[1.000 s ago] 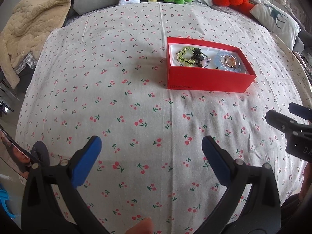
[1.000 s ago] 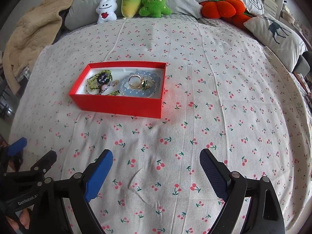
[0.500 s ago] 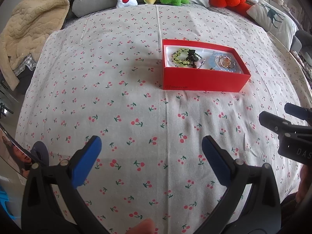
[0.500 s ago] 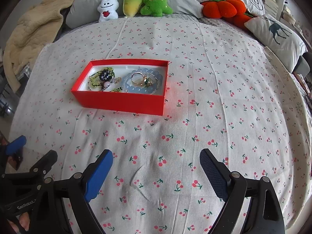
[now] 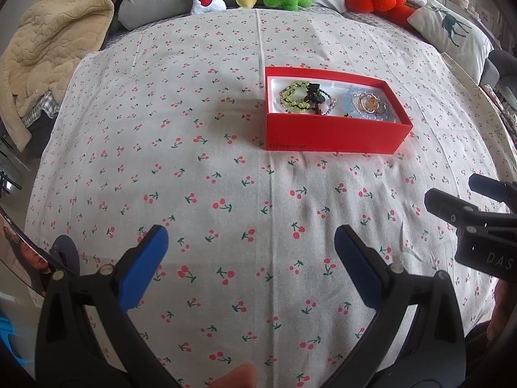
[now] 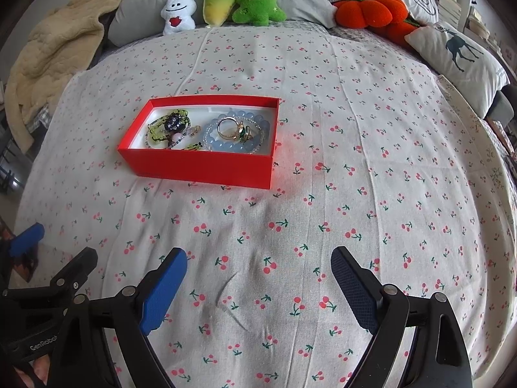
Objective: Organize jewelry
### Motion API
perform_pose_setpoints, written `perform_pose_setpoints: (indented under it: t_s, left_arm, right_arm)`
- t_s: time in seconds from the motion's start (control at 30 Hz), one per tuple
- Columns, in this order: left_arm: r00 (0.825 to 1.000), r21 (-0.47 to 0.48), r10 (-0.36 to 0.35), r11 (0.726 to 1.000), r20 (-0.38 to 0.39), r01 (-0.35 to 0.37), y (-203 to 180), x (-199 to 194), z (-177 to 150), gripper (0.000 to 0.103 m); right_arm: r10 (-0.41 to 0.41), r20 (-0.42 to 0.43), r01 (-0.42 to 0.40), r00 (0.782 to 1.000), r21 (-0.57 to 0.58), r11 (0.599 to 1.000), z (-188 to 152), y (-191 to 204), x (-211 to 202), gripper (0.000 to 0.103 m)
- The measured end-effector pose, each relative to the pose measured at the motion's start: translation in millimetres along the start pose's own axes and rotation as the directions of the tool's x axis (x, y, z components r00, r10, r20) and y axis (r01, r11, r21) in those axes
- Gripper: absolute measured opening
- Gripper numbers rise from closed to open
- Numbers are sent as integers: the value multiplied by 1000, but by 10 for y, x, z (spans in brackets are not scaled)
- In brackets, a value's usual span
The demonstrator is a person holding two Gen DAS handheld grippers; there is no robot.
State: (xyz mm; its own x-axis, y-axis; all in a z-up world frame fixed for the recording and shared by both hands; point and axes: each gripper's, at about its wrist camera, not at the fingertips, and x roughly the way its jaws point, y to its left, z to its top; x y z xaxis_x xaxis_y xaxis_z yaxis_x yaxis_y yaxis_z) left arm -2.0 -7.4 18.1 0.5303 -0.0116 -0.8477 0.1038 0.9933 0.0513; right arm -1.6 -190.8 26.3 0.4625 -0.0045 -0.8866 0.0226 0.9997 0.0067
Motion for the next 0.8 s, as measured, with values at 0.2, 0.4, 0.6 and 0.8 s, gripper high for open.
perform_pose_setpoints:
  t_s: [0.2, 0.4, 0.6, 0.8]
  left_arm:
    - [1000, -3, 0, 1000, 5, 0, 1, -6, 5, 102]
    - [1000, -4, 3, 1000, 6, -3, -5, -17, 1, 102]
    - [1000, -4, 4, 1000, 7, -4, -1, -19, 0, 102]
    - [1000, -8, 5, 1000, 10, -4, 10, -28, 0, 102]
  right_arm:
    - [0, -2, 0, 1000, 1, 1000, -4, 5, -8, 92]
    - [-3, -2, 3, 1000, 0, 1000, -10, 14, -9, 92]
    - [-5, 2, 5, 1000, 1, 1000, -15, 20, -13, 92]
    - [-10, 3, 10, 1000, -1, 1000, -21, 27, -22, 92]
